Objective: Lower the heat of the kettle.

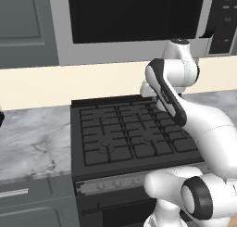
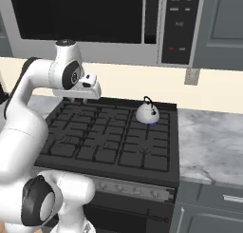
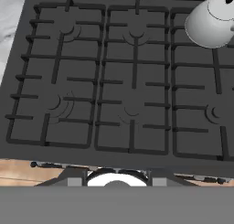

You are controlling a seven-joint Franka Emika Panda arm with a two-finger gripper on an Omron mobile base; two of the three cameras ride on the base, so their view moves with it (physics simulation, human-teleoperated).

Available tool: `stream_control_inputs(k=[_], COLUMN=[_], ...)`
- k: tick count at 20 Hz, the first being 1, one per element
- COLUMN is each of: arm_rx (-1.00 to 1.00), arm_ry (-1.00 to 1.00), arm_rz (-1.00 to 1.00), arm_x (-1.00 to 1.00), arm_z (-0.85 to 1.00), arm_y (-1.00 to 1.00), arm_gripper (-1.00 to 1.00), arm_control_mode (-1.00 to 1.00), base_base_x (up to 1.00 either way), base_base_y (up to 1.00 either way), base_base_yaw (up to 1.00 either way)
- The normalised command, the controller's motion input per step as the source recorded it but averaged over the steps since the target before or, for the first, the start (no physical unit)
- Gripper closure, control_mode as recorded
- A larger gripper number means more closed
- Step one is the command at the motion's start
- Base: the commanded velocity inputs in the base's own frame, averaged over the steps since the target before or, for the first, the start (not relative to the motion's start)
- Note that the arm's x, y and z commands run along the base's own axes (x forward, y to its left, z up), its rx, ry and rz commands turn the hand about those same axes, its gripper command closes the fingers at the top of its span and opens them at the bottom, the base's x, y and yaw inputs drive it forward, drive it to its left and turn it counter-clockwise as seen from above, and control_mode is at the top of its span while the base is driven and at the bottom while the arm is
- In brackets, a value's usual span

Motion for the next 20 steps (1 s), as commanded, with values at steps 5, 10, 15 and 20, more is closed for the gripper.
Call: stream_control_inputs(k=[5, 10, 15, 20], arm_rx=[0.06, 0.12, 0.1, 0.14], arm_ry=[-0.12, -0.06, -0.01, 0.0], arm_rz=[-0.04, -0.12, -0.08, -0.07], arm_x=[-0.25, -0.6, -0.55, -0.51], arm_z=[-0.05, -0.25, -0.42, -0.52], arm_y=[-0.31, -0.75, -0.64, -0.62], arm_gripper=[-1.0, -1.0, -1.0, -1.0], arm_control_mode=[-1.0, -1.0, -1.0, -1.0], base_base_x=[0.0, 0.0, 0.0, 0.0], base_base_y=[0.0, 0.0, 0.0, 0.0], base_base_yaw=[0.0, 0.0, 0.0, 0.0])
